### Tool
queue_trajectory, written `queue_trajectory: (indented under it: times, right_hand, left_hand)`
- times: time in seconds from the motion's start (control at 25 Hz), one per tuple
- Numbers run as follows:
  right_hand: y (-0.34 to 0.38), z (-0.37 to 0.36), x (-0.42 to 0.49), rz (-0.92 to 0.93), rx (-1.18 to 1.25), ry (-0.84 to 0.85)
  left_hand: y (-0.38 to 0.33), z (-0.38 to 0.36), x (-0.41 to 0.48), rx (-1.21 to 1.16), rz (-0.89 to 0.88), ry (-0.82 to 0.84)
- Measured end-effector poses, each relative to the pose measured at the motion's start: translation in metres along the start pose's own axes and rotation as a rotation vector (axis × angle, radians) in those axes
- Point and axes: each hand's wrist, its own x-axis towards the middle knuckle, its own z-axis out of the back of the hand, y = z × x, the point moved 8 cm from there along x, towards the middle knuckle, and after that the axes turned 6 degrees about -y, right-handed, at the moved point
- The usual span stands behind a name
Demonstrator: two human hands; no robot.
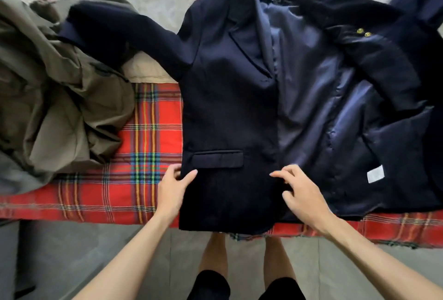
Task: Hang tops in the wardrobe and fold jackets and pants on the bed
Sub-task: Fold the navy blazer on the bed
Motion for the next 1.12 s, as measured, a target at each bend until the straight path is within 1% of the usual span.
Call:
queue_trajectory:
  times: [0.04,0.08,0.16,0.24,0.28,0.36,0.4,0.48,0.56,0.6,0.68,0.72,0.76,0.8,0.84,0.88,0.92,0.96,1.0,1.04,1.08,1.12]
  right_hand:
    - [0.011,0.013,0.021,-0.018,0.094,-0.116]
    - [0.019,0.022,0.044,-0.052,0.189,-0.195]
    - [0.032,0.036,0.095,-0.145,0.379,-0.288]
    - [0.039,0.048,0.142,-0.227,0.469,-0.341]
    - [0.046,0.057,0.161,-0.217,0.440,-0.363]
    - [0.064,0.074,0.199,-0.101,0.327,-0.396]
    - [0.074,0.081,0.218,-0.037,0.284,-0.396]
    - [0.089,0.084,0.254,0.038,0.221,-0.333]
    - [0.093,0.078,0.292,-0.011,0.152,-0.210]
    - [0.092,0.076,0.305,-0.070,0.100,-0.175]
    - [0.086,0.073,0.324,-0.200,0.026,-0.159]
    - [0.084,0.074,0.331,-0.259,0.024,-0.158]
    - [0.084,0.076,0.337,-0.308,0.052,-0.159]
    - [0.084,0.079,0.344,-0.338,0.098,-0.166]
    - [0.087,0.087,0.349,-0.325,0.162,-0.199]
    - [0.093,0.098,0.351,-0.245,0.232,-0.264]
    - [0.102,0.111,0.351,-0.113,0.275,-0.349]
    - [0.106,0.123,0.347,0.005,0.291,-0.415]
    - [0.104,0.129,0.347,0.065,0.275,-0.436]
    - [0.098,0.127,0.346,0.064,0.235,-0.405]
    - [0.089,0.124,0.346,0.041,0.156,-0.382]
    - [0.088,0.125,0.348,0.068,0.062,-0.416]
  left_hand:
    - [-0.013,-0.001,0.013,-0.111,0.027,-0.012]
    - [-0.026,-0.004,0.026,-0.235,0.064,0.003]
    - [-0.052,-0.011,0.056,-0.414,0.122,0.069]
    - [-0.083,-0.015,0.088,-0.509,0.123,0.143]
    - [-0.103,-0.016,0.101,-0.539,0.095,0.177]
    - [-0.139,-0.018,0.128,-0.623,0.043,0.203]
    - [-0.154,-0.019,0.141,-0.661,0.035,0.190]
    - [-0.170,-0.016,0.166,-0.668,0.027,0.066]
    - [-0.178,-0.010,0.177,-0.552,-0.008,-0.141]
    - [-0.179,-0.006,0.175,-0.434,-0.020,-0.245]
    - [-0.183,0.004,0.155,-0.170,-0.040,-0.487]
    - [-0.195,0.011,0.141,-0.016,-0.144,-0.627]
    - [-0.215,0.013,0.125,0.143,-0.341,-0.730]
    - [-0.236,0.005,0.114,0.299,-0.578,-0.753]
    - [-0.249,-0.013,0.110,0.462,-0.790,-0.697]
    - [-0.255,-0.033,0.111,0.628,-0.934,-0.610]
    - [-0.254,-0.051,0.121,0.783,-0.986,-0.525]
    - [-0.251,-0.065,0.130,0.910,-0.968,-0.458]
    - [-0.247,-0.074,0.139,0.993,-0.910,-0.421]
    - [-0.243,-0.079,0.145,1.050,-0.848,-0.400]
    - [-0.241,-0.083,0.147,1.080,-0.821,-0.387]
    - [-0.242,-0.083,0.147,1.088,-0.829,-0.390]
